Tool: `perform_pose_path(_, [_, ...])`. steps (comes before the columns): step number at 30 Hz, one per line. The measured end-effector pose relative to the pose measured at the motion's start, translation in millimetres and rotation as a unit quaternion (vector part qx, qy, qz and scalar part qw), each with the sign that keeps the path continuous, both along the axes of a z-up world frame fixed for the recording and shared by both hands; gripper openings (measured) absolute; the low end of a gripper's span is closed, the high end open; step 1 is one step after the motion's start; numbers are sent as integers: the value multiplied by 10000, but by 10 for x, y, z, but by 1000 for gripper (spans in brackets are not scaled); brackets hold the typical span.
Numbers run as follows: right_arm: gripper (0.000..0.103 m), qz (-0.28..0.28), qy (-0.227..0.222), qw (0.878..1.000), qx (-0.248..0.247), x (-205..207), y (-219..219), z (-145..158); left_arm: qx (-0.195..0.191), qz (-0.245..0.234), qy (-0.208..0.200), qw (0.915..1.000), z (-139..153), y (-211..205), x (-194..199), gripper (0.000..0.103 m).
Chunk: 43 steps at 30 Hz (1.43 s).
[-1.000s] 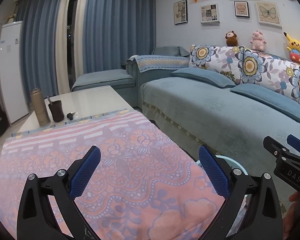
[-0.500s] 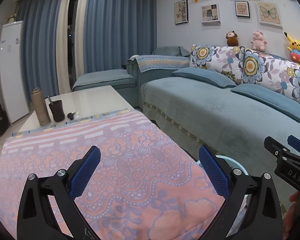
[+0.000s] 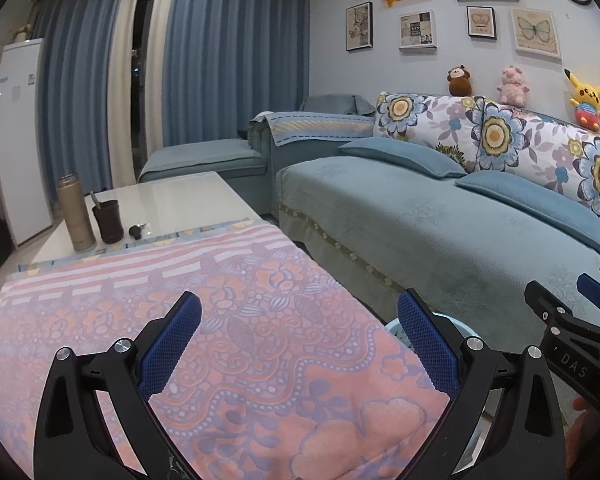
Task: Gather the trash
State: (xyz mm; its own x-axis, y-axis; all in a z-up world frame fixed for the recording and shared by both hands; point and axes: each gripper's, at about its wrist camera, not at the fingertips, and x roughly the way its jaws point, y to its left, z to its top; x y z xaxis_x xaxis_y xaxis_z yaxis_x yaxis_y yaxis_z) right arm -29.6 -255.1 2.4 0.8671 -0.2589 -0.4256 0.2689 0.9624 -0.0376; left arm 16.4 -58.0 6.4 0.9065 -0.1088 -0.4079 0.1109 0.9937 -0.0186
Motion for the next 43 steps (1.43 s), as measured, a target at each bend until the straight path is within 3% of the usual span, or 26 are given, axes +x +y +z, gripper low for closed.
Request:
perform_pose_path(23, [86, -310, 66, 9992, -251, -47, -27, 41, 163, 85, 33, 9998, -24, -3, 29, 95])
perform_pose_path(34, [87, -311, 60, 9991, -272, -63, -27, 61, 294, 141, -149, 9994, 12, -16, -34, 96])
perform_pose_path(40, [87, -333, -7, 9992, -212, -100, -73, 71, -5, 132, 97, 9999, 15, 98, 41, 96])
perform_pose_path(43, [87, -301, -63, 9995, -110, -108, -91, 75, 40, 207, 30, 9998, 20, 121, 22, 96])
